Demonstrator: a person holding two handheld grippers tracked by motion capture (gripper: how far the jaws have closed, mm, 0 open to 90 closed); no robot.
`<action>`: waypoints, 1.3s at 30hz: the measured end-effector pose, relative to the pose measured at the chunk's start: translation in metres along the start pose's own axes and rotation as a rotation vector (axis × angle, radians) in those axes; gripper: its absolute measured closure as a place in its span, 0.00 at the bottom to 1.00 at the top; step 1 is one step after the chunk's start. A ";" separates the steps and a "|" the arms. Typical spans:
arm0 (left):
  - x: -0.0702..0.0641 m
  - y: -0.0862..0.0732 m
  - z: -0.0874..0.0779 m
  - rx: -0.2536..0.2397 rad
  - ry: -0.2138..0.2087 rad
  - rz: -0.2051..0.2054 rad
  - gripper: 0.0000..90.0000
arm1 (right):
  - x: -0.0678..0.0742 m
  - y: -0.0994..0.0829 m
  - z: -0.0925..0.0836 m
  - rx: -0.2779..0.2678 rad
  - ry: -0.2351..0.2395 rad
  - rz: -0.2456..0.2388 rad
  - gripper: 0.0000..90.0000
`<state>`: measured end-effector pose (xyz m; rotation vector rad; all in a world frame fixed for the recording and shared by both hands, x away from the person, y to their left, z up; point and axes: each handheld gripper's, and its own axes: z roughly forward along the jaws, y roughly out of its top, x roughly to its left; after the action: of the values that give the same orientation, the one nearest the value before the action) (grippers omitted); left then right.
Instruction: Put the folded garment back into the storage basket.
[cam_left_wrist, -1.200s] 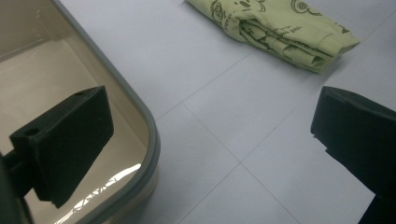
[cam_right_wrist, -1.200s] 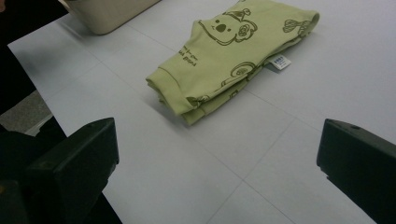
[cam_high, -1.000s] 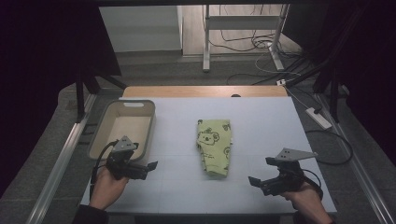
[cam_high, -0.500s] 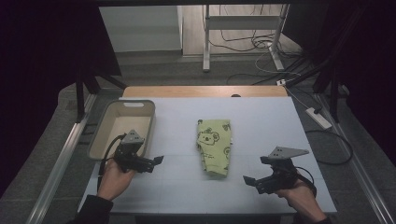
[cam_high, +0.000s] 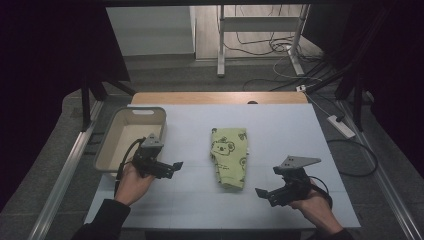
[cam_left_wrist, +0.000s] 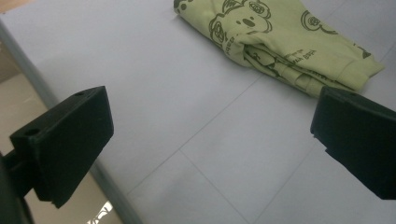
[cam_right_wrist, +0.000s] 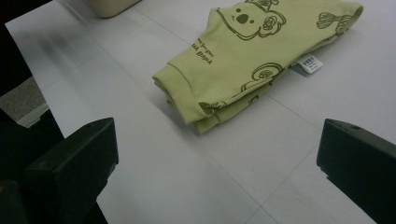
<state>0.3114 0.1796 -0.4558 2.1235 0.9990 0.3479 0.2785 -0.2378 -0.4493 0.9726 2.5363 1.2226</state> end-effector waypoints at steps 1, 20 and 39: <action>0.000 0.002 0.002 0.001 -0.001 0.004 0.00 | 0.000 0.001 0.002 0.002 0.003 -0.005 0.00; 0.002 0.030 0.036 0.025 -0.055 0.068 0.00 | 0.004 0.005 0.017 0.030 0.029 -0.040 0.00; 0.002 0.059 0.071 0.058 -0.038 0.071 0.00 | 0.008 0.011 0.035 0.074 0.061 -0.048 0.00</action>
<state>0.3815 0.1197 -0.4619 2.2138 0.9235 0.3164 0.2915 -0.2053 -0.4625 0.8970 2.6534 1.1700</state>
